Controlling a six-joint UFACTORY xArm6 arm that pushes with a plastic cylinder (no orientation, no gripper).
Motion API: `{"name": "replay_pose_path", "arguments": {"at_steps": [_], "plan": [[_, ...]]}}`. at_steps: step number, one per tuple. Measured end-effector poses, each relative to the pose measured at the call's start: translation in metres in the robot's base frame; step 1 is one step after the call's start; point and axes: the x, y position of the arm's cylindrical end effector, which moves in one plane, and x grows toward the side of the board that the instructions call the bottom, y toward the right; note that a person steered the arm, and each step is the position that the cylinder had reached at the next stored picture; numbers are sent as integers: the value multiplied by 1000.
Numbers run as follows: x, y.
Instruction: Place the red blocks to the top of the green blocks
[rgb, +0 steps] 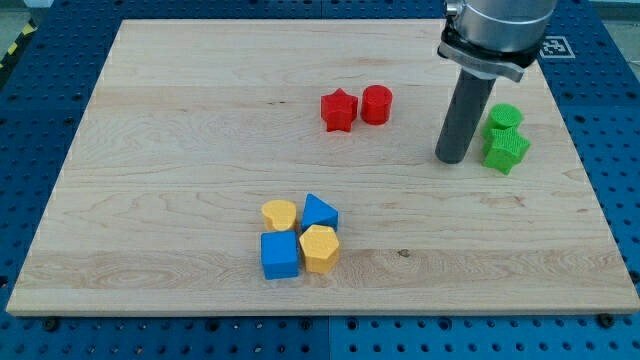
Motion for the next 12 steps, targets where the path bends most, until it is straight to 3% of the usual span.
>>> {"name": "replay_pose_path", "arguments": {"at_steps": [4,5,7,8,9,11,12], "plan": [[5,40],[5,-2],[-5,-161],[-36,-200],[-72,-177],[-83,-80],[-82,-90]]}}
